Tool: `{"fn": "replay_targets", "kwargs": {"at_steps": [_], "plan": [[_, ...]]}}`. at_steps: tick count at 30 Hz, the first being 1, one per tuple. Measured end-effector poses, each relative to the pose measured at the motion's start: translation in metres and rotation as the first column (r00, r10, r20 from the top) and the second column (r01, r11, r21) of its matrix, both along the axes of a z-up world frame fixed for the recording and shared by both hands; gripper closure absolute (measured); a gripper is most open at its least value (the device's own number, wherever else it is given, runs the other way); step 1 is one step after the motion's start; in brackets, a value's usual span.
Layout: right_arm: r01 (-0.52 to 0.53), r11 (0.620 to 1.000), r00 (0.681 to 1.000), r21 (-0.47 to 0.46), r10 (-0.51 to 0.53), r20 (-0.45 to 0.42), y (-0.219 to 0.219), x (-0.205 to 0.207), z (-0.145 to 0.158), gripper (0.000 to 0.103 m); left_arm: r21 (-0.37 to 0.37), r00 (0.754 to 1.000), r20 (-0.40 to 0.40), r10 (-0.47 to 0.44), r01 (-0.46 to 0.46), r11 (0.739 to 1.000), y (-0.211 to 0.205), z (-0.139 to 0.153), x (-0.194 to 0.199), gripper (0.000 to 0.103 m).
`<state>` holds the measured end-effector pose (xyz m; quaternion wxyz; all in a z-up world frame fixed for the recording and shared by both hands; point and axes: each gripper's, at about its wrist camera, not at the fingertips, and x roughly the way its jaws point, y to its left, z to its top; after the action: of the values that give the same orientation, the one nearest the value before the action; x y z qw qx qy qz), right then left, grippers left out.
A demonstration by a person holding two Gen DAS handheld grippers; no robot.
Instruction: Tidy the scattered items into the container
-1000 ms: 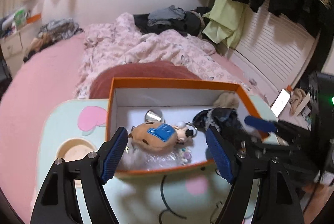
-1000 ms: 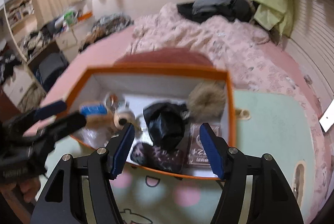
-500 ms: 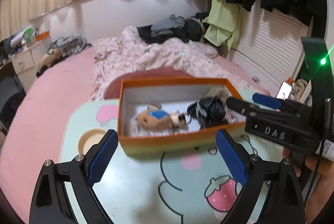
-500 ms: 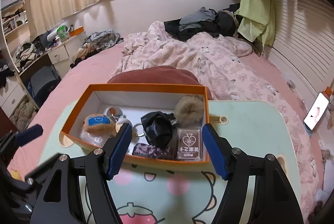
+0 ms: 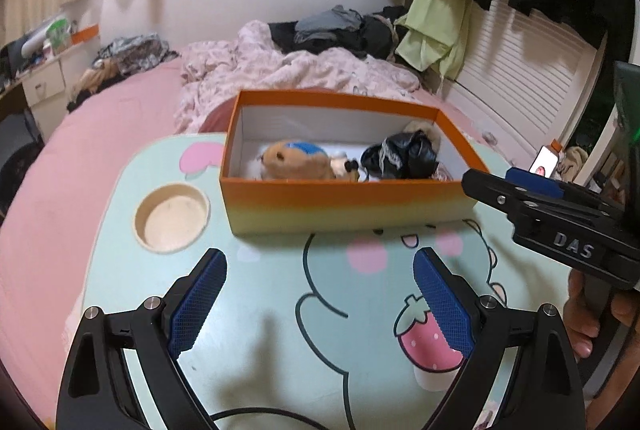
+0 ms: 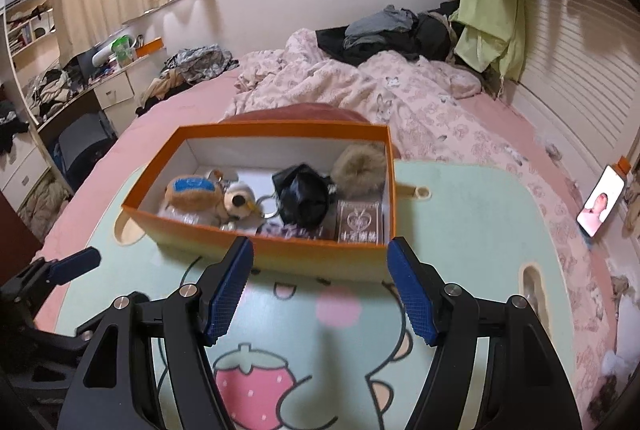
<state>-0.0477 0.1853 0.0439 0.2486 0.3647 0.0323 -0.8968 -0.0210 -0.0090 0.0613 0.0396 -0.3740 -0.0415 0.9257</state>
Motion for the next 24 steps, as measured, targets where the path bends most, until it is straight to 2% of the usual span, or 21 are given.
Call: {"fn": "replay_targets", "kwargs": {"at_steps": [5, 8, 11, 14, 17, 19, 21, 24], "plan": [[0.001, 1.0, 0.999, 0.013, -0.002, 0.034, 0.002, 0.013, -0.015, 0.033, 0.007, 1.0, 0.008, 0.007, -0.007, 1.0, 0.008, -0.017, 0.007, 0.009], [0.032, 0.998, 0.999, 0.049, -0.033, 0.024, 0.003, 0.022, -0.029, 0.033, 0.009, 0.999, 0.034, 0.028, -0.028, 1.0, 0.01, -0.032, 0.007, 0.009], [0.04, 0.991, 0.998, 0.129, -0.046, 0.05, 0.0, 0.023, -0.05, 0.033, -0.036, 0.997, 0.057, 0.051, -0.049, 0.998, 0.013, -0.044, 0.004, 0.009], [0.026, 0.992, 0.992, 0.12, -0.04, 0.122, 0.004, 0.022, -0.065, 0.033, -0.105, 0.993, 0.088, 0.079, -0.069, 0.992, 0.018, -0.055, 0.003, 0.008], [0.045, 0.985, 0.992, 0.164, -0.063, 0.106, 0.006, 0.025, -0.069, 0.027, -0.15, 0.991, 0.104, 0.084, -0.068, 0.986, 0.022, -0.059, 0.001, 0.0], [0.068, 0.984, 0.99, 0.162, -0.087, 0.108, 0.009, 0.024, -0.07, 0.02, -0.15, 0.992, 0.089, 0.085, -0.071, 0.986, 0.02, -0.06, 0.001, 0.0], [0.092, 0.982, 0.988, 0.162, -0.111, 0.11, 0.013, 0.021, -0.072, 0.006, -0.149, 0.994, 0.076, 0.079, -0.067, 0.987, 0.019, -0.06, 0.001, 0.0], [0.115, 0.981, 0.985, 0.156, -0.133, 0.113, 0.019, 0.02, -0.074, 0.0, -0.15, 0.996, 0.063, 0.067, -0.057, 0.987, 0.018, -0.06, 0.003, 0.0]]}}
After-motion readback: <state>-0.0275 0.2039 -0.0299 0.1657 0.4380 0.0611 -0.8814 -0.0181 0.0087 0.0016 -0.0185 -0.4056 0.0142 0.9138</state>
